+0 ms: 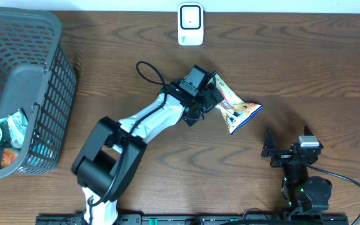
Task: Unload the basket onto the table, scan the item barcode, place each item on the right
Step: 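Carry the wipes pack to the scanner and lower it onto the table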
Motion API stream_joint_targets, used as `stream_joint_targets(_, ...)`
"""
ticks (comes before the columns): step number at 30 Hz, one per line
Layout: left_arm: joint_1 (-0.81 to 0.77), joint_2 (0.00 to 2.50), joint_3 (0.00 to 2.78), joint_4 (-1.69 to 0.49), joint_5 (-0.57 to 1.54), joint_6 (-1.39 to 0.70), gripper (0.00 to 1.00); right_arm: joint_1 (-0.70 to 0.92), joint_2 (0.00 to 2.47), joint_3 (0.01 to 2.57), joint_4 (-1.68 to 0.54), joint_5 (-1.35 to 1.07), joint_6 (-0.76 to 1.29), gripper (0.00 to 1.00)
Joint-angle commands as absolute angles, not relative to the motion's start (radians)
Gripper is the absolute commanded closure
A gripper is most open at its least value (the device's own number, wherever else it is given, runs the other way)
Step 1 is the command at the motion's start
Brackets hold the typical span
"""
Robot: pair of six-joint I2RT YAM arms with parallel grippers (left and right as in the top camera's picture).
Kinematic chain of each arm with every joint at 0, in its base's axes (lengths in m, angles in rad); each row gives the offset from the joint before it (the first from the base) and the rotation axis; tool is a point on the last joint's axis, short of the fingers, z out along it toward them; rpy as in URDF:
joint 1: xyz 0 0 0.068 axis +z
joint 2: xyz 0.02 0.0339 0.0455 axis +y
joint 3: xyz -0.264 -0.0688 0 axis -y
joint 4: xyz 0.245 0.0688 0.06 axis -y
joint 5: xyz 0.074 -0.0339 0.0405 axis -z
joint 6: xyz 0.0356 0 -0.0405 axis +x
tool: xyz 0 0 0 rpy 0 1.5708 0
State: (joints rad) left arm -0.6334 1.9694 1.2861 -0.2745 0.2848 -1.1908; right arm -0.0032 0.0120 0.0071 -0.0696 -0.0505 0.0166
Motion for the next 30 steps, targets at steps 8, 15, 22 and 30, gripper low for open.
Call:
stream_joint_targets(8, -0.636, 2.077, 1.280, -0.166, 0.283, -1.238, 0.38, 0.008, 0.007, 0.006, -0.073, -0.044, 0.014, 0.01)
stream_joint_targets(15, -0.630, 2.076, 1.283, -0.150, 0.310, -0.980, 0.92, 0.008, 0.007, 0.006, -0.073, -0.044, 0.014, 0.01)
stream_joint_targets(22, -0.577, 2.059, 1.325, -0.124, 0.535, -0.736, 0.92, 0.008, 0.007, 0.006, -0.073, -0.044, 0.014, 0.01)
stream_joint_targets(30, -0.497, 2.023, 1.383, -0.121, 0.923, -0.414, 0.92, 0.008, 0.007, 0.006, -0.073, -0.044, 0.014, 0.01)
